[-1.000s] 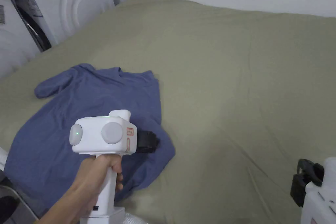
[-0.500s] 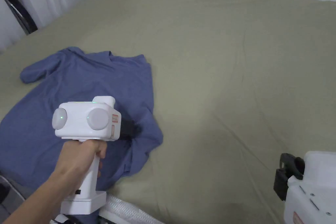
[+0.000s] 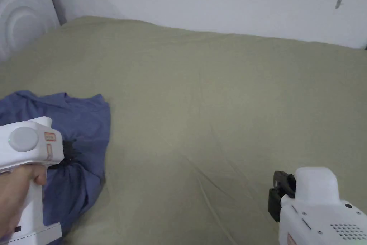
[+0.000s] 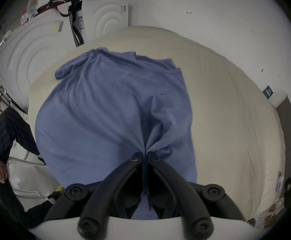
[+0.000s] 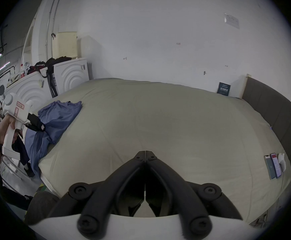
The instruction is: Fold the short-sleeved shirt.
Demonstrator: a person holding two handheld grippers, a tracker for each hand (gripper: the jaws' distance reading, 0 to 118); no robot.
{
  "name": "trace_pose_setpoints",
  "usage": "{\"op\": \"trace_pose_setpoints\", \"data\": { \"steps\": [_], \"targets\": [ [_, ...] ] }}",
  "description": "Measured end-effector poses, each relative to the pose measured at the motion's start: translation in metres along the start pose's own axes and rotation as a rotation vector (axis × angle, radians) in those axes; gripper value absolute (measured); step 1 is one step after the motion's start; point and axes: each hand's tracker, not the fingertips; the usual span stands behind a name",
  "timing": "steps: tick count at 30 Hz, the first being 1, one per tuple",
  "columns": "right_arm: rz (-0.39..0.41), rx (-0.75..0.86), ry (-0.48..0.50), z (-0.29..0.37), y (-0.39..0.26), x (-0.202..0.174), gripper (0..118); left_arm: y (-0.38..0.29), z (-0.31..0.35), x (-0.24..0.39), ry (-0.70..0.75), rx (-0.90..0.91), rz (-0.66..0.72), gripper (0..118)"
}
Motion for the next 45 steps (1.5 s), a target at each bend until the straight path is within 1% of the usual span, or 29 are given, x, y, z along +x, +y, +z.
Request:
{"op": "trace_pose_setpoints", "data": {
  "steps": [2, 4, 10, 15, 18, 22, 24, 26, 27, 31, 34, 36, 37, 38, 39, 40, 41, 42, 43, 45],
  "targets": [
    [0.0, 0.006, -0.031, 0.01, -0.001, 0.012, 0, 0.007, 0.004, 0.02, -0.018, 0.008, -0.016, 3],
    [-0.008, 0.017, -0.05, 0.021, -0.003, 0.026, 0, 0.012, 0.008, 0.053, -0.039, 0.017, -0.084, 3],
    [-0.042, 0.022, -0.112, 0.048, -0.014, 0.062, 0, 0.013, 0.003, 0.169, -0.165, 0.009, -0.2, 3],
    [-0.087, -0.005, -0.17, 0.056, -0.029, 0.092, 0, -0.008, -0.016, 0.292, -0.279, -0.036, -0.35, 3],
    [-0.121, -0.027, -0.205, 0.058, -0.037, 0.11, 0, -0.025, -0.025, 0.367, -0.382, -0.076, -0.417, 3],
    [-0.17, -0.047, -0.252, 0.058, -0.044, 0.133, 0, -0.056, -0.025, 0.461, -0.5, -0.109, -0.507, 3],
    [-0.192, -0.059, -0.267, 0.056, -0.046, 0.143, 0, -0.074, -0.025, 0.498, -0.576, -0.172, -0.513, 3],
    [-0.2, -0.066, -0.277, 0.055, -0.048, 0.15, 0, -0.089, -0.026, 0.526, -0.648, -0.217, -0.523, 3],
    [-0.201, -0.069, -0.287, 0.055, -0.049, 0.153, 0, -0.097, -0.027, 0.538, -0.65, -0.223, -0.546, 3],
    [-0.211, -0.078, -0.304, 0.053, -0.051, 0.161, 0, -0.123, -0.052, 0.561, -0.603, -0.261, -0.586, 3],
    [-0.216, -0.09, -0.307, 0.049, -0.055, 0.164, 0, -0.138, -0.083, 0.554, -0.552, -0.356, -0.57, 3],
    [-0.214, -0.102, -0.307, 0.045, -0.056, 0.165, 0, -0.145, -0.093, 0.551, -0.52, -0.359, -0.584, 4],
    [-0.215, -0.105, -0.306, 0.045, -0.056, 0.164, 0, -0.146, -0.093, 0.548, -0.515, -0.355, -0.597, 11],
    [-0.216, -0.108, -0.304, 0.045, -0.055, 0.163, 0, -0.145, -0.089, 0.543, -0.527, -0.353, -0.596, 39],
    [-0.217, -0.106, -0.302, 0.045, -0.054, 0.162, 0, -0.143, -0.084, 0.537, -0.545, -0.33, -0.606, 39],
    [-0.216, -0.102, -0.299, 0.046, -0.052, 0.16, 0, -0.14, -0.077, 0.532, -0.538, -0.303, -0.615, 56],
    [-0.213, -0.098, -0.295, 0.048, -0.05, 0.157, 0, -0.138, -0.071, 0.524, -0.502, -0.287, -0.643, 91],
    [-0.209, -0.09, -0.289, 0.05, -0.048, 0.153, 0, -0.138, -0.057, 0.51, -0.489, -0.238, -0.693, 118],
    [-0.206, -0.079, -0.281, 0.053, -0.046, 0.149, 0, -0.133, -0.045, 0.503, -0.517, -0.152, -0.698, 114],
    [-0.206, -0.056, -0.266, 0.057, -0.043, 0.139, 0, -0.127, -0.024, 0.467, -0.491, -0.176, -0.702, 114]
  ]
}}
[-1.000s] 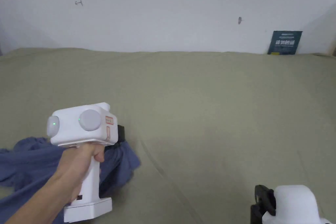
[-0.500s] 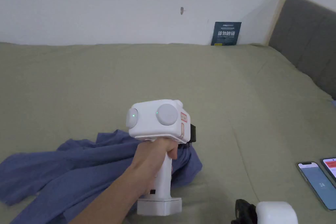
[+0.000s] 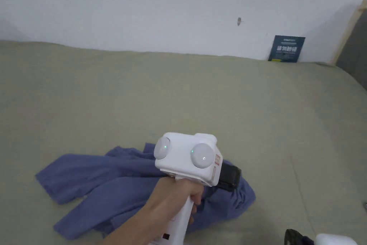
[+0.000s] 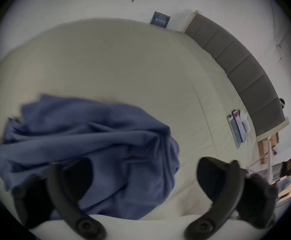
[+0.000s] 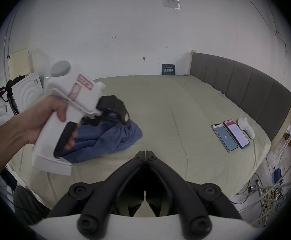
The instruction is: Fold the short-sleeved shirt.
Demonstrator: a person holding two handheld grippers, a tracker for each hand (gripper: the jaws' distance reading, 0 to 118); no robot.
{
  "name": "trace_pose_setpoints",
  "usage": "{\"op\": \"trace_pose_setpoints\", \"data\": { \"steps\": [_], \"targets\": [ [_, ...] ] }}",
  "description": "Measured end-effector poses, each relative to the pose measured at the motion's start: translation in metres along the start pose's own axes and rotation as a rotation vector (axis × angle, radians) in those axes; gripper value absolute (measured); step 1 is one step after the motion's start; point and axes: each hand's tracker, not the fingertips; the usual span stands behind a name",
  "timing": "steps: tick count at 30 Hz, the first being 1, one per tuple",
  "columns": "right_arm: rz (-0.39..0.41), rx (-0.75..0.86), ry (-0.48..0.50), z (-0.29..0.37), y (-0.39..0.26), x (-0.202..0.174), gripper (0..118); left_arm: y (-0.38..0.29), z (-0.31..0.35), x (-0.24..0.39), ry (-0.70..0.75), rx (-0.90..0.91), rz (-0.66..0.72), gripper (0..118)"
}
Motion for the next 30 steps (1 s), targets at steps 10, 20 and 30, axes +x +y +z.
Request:
{"op": "trace_pose_setpoints", "data": {
  "steps": [10, 20, 30],
  "targets": [
    [0.017, 0.034, 0.153, 0.019, -0.008, -0.056, 0, -0.153, 0.172, -0.143, 0.222, 0.178, 0.221, 79],
    [0.11, 0.062, 0.172, 0.033, -0.022, -0.084, 0, -0.256, 0.23, -0.171, 0.372, 0.437, 0.332, 0],
    [0.11, 0.055, 0.158, 0.039, -0.019, -0.092, 0, -0.231, 0.205, -0.19, 0.317, 0.349, 0.3, 0]
  ]
}}
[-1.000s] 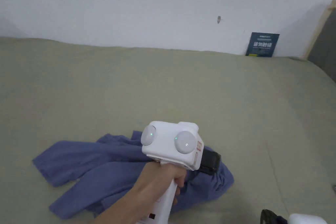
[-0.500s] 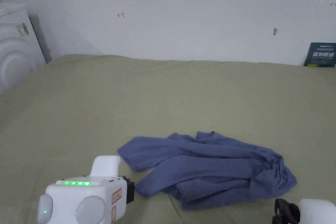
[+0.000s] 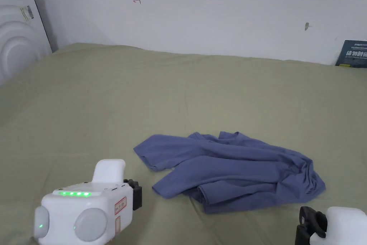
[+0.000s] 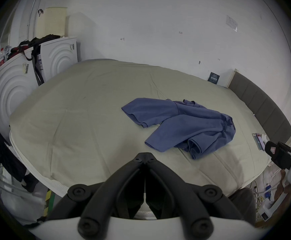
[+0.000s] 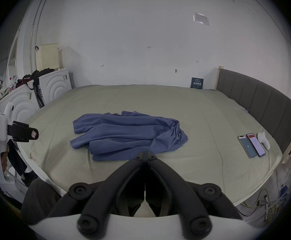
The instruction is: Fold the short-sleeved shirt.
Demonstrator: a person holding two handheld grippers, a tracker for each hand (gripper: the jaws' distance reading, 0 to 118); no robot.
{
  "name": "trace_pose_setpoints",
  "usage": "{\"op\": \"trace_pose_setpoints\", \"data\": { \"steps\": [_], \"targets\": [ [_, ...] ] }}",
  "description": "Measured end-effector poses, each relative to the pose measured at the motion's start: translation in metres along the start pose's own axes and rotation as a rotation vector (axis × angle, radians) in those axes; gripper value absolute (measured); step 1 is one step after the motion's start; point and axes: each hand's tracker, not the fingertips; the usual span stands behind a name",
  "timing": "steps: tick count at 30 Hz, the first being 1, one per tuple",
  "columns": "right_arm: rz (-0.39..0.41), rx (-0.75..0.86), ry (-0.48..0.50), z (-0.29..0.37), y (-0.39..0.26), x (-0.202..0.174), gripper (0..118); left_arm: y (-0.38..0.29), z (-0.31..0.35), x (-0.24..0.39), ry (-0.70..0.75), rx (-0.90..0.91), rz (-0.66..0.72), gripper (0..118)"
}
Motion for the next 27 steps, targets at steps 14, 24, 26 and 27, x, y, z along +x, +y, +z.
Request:
{"op": "trace_pose_setpoints", "data": {
  "steps": [14, 24, 26, 27],
  "targets": [
    [0.029, -0.093, -0.007, -0.052, 0.003, 0.008, 0, 0.011, -0.178, 0.026, 0.088, -0.277, -0.134, 101],
    [0.081, -0.098, 0.041, -0.095, 0.028, -0.006, 0, 0.008, -0.13, 0.017, -0.037, -0.252, -0.073, 1],
    [0.129, -0.072, 0.059, -0.109, 0.042, -0.014, 0, 0.006, -0.126, 0.012, -0.061, -0.252, -0.035, 1],
    [0.142, -0.083, 0.08, -0.121, 0.052, -0.019, 0, 0.004, -0.122, 0.009, -0.076, -0.261, -0.022, 1]
  ]
}}
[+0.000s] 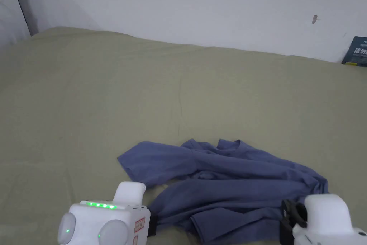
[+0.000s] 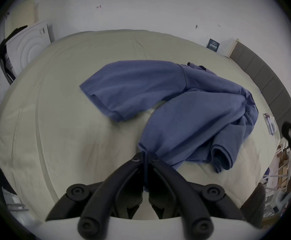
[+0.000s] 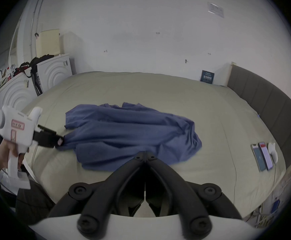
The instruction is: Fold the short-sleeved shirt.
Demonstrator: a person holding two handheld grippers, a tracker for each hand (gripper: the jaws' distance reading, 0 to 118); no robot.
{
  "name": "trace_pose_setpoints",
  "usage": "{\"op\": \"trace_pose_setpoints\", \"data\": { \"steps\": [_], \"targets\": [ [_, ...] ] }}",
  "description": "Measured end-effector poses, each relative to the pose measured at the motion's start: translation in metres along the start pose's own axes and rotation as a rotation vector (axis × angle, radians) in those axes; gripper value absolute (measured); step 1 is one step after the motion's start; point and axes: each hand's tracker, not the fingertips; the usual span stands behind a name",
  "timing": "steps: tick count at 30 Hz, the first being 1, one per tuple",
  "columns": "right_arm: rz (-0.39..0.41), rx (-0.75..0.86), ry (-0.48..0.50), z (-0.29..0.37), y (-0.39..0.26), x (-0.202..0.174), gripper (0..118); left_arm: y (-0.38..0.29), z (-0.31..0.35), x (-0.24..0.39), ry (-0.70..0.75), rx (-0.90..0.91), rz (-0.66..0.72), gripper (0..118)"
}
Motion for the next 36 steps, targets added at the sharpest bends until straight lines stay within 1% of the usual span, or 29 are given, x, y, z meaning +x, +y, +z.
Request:
{"op": "trace_pose_setpoints", "data": {
  "steps": [2, 5, 6, 7, 8, 10, 11, 12, 13, 14, 15, 16, 17, 18, 21, 22, 23, 24, 25, 26, 27, 28, 29, 30, 31, 32, 33, 36],
  "targets": [
    [0.007, -0.001, 0.037, -0.022, 0.021, -0.003, 0, -0.002, 0.002, -0.001, -0.003, 0.0, 0.001, 1],
    [0.035, -0.024, 0.064, -0.071, 0.061, -0.01, 0, -0.004, 0.002, -0.007, -0.023, -0.004, 0.009, 1],
    [0.047, -0.036, 0.107, -0.09, 0.075, -0.013, 0, -0.002, 0.001, -0.008, -0.032, -0.003, 0.018, 1],
    [0.068, -0.06, 0.124, -0.112, 0.089, -0.017, 0, -0.001, -0.001, -0.009, -0.041, -0.014, 0.016, 1],
    [0.075, -0.06, 0.109, -0.132, 0.102, -0.024, 0, -0.001, -0.001, -0.01, -0.047, -0.01, 0.014, 1],
    [0.134, -0.101, 0.162, -0.17, 0.124, -0.034, 1, -0.001, -0.001, -0.013, -0.057, -0.006, 0.019, 1],
    [0.162, -0.116, 0.168, -0.185, 0.133, -0.04, 15, 0.0, -0.001, -0.014, -0.067, -0.007, 0.028, 1],
    [0.168, -0.108, 0.161, -0.2, 0.141, -0.047, 64, -0.002, -0.001, -0.016, -0.075, -0.006, 0.037, 1],
    [0.186, -0.126, 0.182, -0.216, 0.149, -0.052, 106, -0.003, -0.001, -0.018, -0.084, -0.01, 0.038, 1],
    [0.196, -0.181, 0.232, -0.23, 0.153, -0.058, 118, -0.003, -0.002, -0.019, -0.09, -0.008, 0.042, 1],
    [0.201, -0.234, 0.253, -0.239, 0.155, -0.064, 115, -0.003, -0.003, -0.02, -0.097, -0.009, 0.047, 1],
    [0.203, -0.206, 0.279, -0.248, 0.159, -0.071, 115, -0.003, -0.004, -0.022, -0.103, -0.012, 0.052, 1],
    [0.215, -0.25, 0.321, -0.254, 0.161, -0.079, 115, -0.002, -0.005, -0.023, -0.108, -0.011, 0.056, 1],
    [0.253, -0.296, 0.35, -0.264, 0.162, -0.086, 115, -0.002, -0.006, -0.023, -0.112, -0.012, 0.061, 1],
    [0.379, -0.374, 0.321, -0.288, 0.147, -0.11, 114, -0.002, -0.007, -0.024, -0.116, -0.016, 0.056, 1],
    [0.406, -0.387, 0.295, -0.294, 0.138, -0.116, 112, -0.002, -0.007, -0.024, -0.117, -0.016, 0.056, 1],
    [0.433, -0.411, 0.297, -0.298, 0.131, -0.12, 107, -0.002, -0.008, -0.024, -0.119, -0.016, 0.059, 1],
    [0.455, -0.434, 0.309, -0.302, 0.125, -0.123, 96, -0.002, -0.008, -0.024, -0.121, -0.016, 0.063, 1],
    [0.469, -0.451, 0.311, -0.3, 0.118, -0.129, 87, -0.001, -0.008, -0.024, -0.122, -0.018, 0.064, 1],
    [0.455, -0.44, 0.322, -0.299, 0.115, -0.129, 79, -0.001, -0.008, -0.024, -0.122, -0.02, 0.064, 1],
    [0.401, -0.409, 0.351, -0.294, 0.117, -0.126, 72, 0.0, -0.009, -0.023, -0.12, -0.022, 0.065, 1],
    [0.341, -0.438, 0.387, -0.291, 0.122, -0.121, 72, 0.001, -0.008, -0.023, -0.118, -0.024, 0.063, 1],
    [0.313, -0.444, 0.42, -0.285, 0.123, -0.12, 55, 0.001, -0.008, -0.022, -0.116, -0.024, 0.058, 1],
    [0.343, -0.396, 0.38, -0.279, 0.124, -0.119, 13, 0.001, -0.007, -0.021, -0.114, -0.024, 0.057, 1],
    [0.371, -0.366, 0.295, -0.274, 0.125, -0.118, 7, 0.002, -0.006, -0.02, -0.111, -0.028, 0.053, 1],
    [0.375, -0.389, 0.303, -0.272, 0.128, -0.113, 7, 0.002, -0.004, -0.02, -0.11, -0.027, 0.051, 1],
    [0.339, -0.392, 0.341, -0.266, 0.131, -0.105, 7, 0.003, -0.001, -0.02, -0.106, -0.024, 0.055, 1],
    [0.277, -0.324, 0.294, -0.239, 0.149, -0.081, 7, 0.009, 0.01, -0.019, -0.095, -0.01, 0.05, 1]
  ]
}}
